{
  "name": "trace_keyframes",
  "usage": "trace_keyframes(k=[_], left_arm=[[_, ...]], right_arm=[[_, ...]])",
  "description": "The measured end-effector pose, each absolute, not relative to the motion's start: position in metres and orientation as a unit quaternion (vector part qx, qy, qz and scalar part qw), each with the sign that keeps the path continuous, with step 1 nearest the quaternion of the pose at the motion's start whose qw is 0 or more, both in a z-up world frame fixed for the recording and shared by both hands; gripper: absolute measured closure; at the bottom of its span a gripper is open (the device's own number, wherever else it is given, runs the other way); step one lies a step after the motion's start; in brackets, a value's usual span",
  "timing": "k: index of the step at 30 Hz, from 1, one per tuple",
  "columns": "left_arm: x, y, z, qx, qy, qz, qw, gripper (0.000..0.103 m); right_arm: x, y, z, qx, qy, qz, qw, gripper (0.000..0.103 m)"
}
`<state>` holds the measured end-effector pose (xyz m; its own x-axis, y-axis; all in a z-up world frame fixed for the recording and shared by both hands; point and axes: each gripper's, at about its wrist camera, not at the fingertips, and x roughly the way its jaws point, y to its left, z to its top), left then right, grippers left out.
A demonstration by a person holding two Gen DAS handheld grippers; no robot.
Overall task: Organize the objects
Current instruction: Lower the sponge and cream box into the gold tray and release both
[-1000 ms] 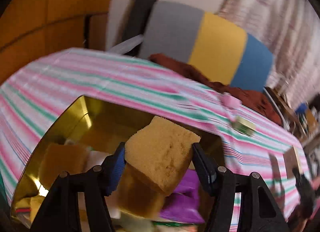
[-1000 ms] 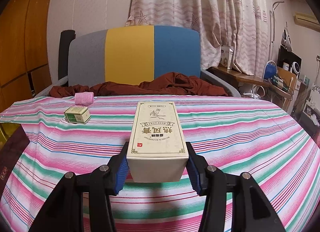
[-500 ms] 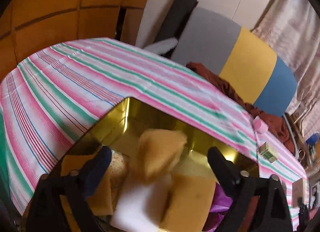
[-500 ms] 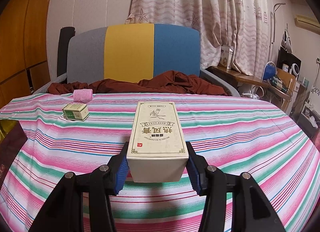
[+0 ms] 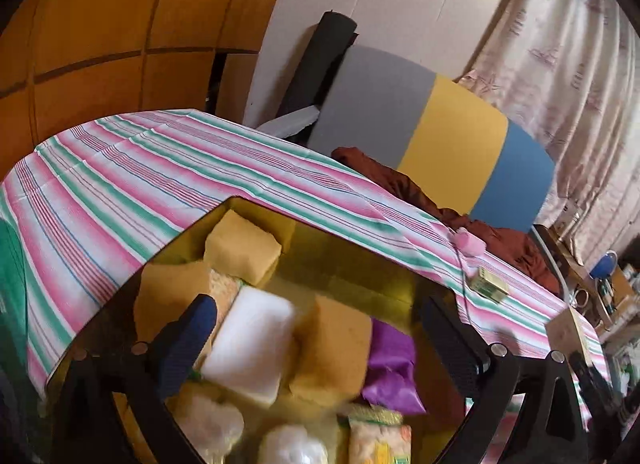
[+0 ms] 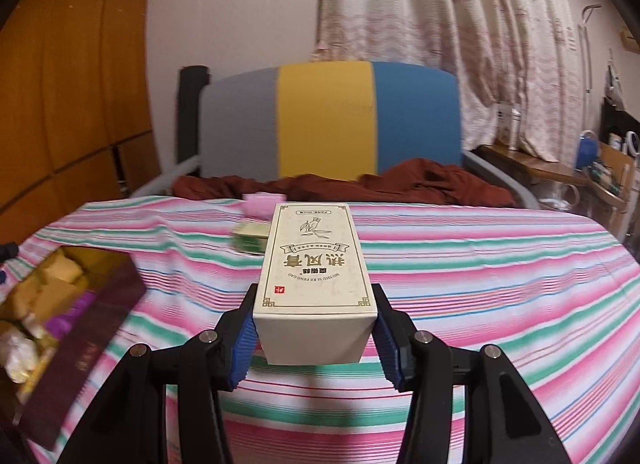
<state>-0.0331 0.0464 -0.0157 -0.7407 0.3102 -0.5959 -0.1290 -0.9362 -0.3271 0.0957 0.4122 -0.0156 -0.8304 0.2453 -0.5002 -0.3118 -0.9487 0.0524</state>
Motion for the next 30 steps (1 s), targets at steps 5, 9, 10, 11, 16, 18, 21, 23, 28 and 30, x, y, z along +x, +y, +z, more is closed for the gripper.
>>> trace_keyframes(k=[5,9,10,11,16,18,21,23,28,30], left_arm=[[-0.013,0.039,-0.020,-0.345,-0.155,0.917,0.128,0.000],[-0.002,0.032,-0.026,-0.353,-0.177,0.910,0.127,0.000],[-0.001,0.031,-0.029,-0.359,-0.180,0.907,0.126,0.000],[0.000,0.030,-0.031,-0.363,-0.181,0.905,0.126,0.000],[0.001,0.027,-0.039,-0.380,-0.181,0.898,0.127,0.000],[0.002,0.027,-0.042,-0.386,-0.182,0.895,0.129,0.000],[0.007,0.027,-0.043,-0.386,-0.177,0.896,0.129,0.000],[0.009,0.026,-0.044,-0.385,-0.172,0.897,0.131,0.000],[0.010,0.023,-0.045,-0.392,-0.179,0.893,0.132,0.000],[0.010,0.023,-0.045,-0.392,-0.179,0.893,0.133,0.000]], right_arm=[[0.083,0.382,-0.007,-0.252,0.071,0.960,0.101,0.051],[0.065,0.350,0.002,-0.256,0.065,0.964,0.040,0.051],[0.058,0.339,0.006,-0.257,0.057,0.964,0.021,0.051],[0.052,0.331,0.009,-0.259,0.051,0.965,0.004,0.051],[0.010,0.275,0.019,-0.284,-0.020,0.954,-0.091,0.051],[-0.009,0.254,0.018,-0.295,-0.060,0.945,-0.128,0.051],[-0.029,0.232,0.012,-0.317,-0.105,0.929,-0.160,0.051],[-0.045,0.219,0.006,-0.335,-0.133,0.914,-0.187,0.051],[-0.068,0.192,-0.008,-0.352,-0.204,0.883,-0.234,0.051],[-0.076,0.183,-0.013,-0.359,-0.217,0.871,-0.257,0.051]])
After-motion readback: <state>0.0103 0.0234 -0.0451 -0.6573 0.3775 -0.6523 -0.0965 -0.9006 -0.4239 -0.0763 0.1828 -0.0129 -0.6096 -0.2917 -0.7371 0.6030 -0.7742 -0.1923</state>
